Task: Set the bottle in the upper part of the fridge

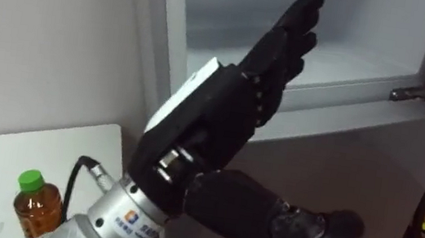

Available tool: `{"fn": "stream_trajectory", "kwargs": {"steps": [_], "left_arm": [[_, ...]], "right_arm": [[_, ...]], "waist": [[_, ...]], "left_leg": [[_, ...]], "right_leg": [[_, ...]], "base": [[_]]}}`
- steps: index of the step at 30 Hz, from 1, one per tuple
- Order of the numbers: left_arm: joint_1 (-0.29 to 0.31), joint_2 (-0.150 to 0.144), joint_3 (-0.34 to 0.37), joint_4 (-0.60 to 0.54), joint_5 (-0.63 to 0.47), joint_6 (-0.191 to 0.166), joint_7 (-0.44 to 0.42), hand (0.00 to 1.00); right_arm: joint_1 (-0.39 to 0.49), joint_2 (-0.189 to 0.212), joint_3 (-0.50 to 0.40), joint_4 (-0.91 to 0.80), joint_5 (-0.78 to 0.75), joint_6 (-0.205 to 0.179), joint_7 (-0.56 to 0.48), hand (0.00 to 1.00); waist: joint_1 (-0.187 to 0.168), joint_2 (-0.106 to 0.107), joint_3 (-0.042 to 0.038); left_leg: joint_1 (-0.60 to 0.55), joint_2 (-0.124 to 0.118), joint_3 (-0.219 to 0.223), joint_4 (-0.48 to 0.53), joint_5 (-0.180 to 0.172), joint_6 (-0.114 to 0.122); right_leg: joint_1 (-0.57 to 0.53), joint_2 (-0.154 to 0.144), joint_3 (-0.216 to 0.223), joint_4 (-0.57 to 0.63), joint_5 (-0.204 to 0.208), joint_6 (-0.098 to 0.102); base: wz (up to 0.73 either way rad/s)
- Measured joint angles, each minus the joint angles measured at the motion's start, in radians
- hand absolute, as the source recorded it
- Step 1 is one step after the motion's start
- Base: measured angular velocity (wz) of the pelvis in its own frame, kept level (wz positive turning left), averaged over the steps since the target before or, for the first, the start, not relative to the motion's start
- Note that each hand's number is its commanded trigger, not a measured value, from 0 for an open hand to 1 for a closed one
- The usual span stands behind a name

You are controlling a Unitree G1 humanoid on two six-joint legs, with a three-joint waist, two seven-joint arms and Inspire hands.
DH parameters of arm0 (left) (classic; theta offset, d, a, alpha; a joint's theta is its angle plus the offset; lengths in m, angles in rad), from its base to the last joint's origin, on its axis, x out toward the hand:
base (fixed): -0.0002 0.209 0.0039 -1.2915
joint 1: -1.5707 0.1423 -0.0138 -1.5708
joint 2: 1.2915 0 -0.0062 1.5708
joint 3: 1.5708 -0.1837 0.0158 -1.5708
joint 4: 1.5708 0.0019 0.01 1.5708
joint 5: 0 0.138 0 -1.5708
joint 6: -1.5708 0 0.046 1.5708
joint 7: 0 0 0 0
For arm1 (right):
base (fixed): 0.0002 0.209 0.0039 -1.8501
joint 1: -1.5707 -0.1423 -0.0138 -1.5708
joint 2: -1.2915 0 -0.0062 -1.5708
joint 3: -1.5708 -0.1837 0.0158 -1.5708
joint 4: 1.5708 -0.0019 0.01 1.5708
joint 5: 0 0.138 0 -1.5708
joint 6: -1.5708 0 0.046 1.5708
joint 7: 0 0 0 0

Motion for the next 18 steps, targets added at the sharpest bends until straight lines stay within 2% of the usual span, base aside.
{"fn": "stream_trajectory", "kwargs": {"steps": [4,6,9,13,14,18], "left_arm": [[0.055,-0.001,0.072,0.002,0.0,-0.024,0.022,0.0],[0.136,0.007,0.122,-0.001,0.0,-0.048,0.037,0.0],[0.204,0.014,0.199,-0.023,0.016,-0.051,0.08,0.0],[0.224,0.01,0.304,-0.034,0.029,-0.101,0.139,0.0],[0.228,0.01,0.351,-0.041,0.028,-0.118,0.16,0.0],[0.248,0.0,0.498,-0.059,0.028,-0.174,0.288,0.0]], "right_arm": [[0.005,0.0,-0.01,0.002,-0.003,-0.005,-0.001,0.0],[0.026,0.0,-0.037,-0.001,0.003,-0.015,-0.002,0.0],[0.05,0.0,-0.055,-0.005,0.006,-0.036,-0.007,0.0],[0.075,0.002,-0.079,-0.014,-0.002,-0.053,-0.006,0.0],[0.08,0.002,-0.094,-0.016,-0.002,-0.053,-0.002,0.0],[0.106,0.003,-0.12,-0.029,-0.004,-0.066,0.0,0.0]], "waist": [[0.023,0.002,-0.0007],[0.037,0.008,-0.0048],[0.067,0.009,-0.0054],[0.106,0.008,-0.0051],[0.116,0.009,-0.0055],[0.141,0.009,-0.0051]], "left_leg": [[0.006,-0.001,-0.006,0.001,0.0,0.0],[0.008,-0.001,-0.017,0.005,0.0,0.0],[0.006,-0.001,-0.027,0.007,0.0,-0.001],[0.007,-0.006,-0.054,0.007,0.0,-0.001],[0.007,-0.007,-0.059,0.007,0.0,-0.001],[0.009,-0.012,-0.081,0.007,0.0,-0.001]], "right_leg": [[0.012,-0.002,-0.011,-0.001,-0.001,-0.001],[0.024,-0.002,-0.014,-0.01,-0.002,-0.001],[0.024,-0.001,-0.021,-0.01,-0.004,-0.002],[0.032,-0.003,-0.034,-0.009,-0.013,0.0],[0.033,-0.003,-0.039,-0.009,-0.013,0.0],[0.043,-0.004,-0.047,-0.012,-0.016,0.001]], "base": [[0.06],[0.1],[0.11],[0.16],[0.1],[0.09]]}}
